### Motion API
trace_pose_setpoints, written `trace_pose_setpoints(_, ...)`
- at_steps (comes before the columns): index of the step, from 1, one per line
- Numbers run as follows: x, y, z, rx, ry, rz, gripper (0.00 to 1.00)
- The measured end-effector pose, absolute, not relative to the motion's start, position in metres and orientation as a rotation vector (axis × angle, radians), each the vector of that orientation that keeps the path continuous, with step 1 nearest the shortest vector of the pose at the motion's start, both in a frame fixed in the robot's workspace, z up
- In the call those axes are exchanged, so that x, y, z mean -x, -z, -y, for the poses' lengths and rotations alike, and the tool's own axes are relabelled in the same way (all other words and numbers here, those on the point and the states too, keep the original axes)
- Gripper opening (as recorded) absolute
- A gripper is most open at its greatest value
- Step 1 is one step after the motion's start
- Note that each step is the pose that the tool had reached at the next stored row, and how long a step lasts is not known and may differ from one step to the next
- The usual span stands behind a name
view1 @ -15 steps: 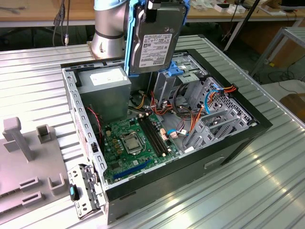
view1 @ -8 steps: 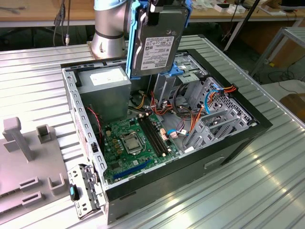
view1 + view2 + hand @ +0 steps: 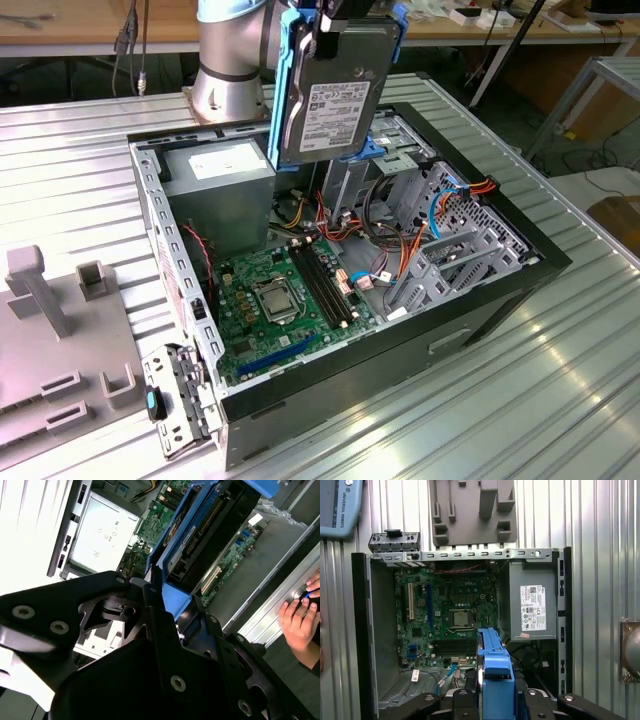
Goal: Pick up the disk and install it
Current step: 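Insert the disk into the insertion slot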
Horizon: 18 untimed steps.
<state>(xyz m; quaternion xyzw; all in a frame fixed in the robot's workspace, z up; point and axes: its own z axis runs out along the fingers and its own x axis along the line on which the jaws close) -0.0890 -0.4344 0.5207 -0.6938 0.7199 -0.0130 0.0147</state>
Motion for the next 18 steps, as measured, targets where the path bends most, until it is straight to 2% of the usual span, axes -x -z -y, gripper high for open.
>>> trace_pose_setpoints(18, 0.075, -0.517, 0.461, 2.159, 0.041, -2.241, 0.37)
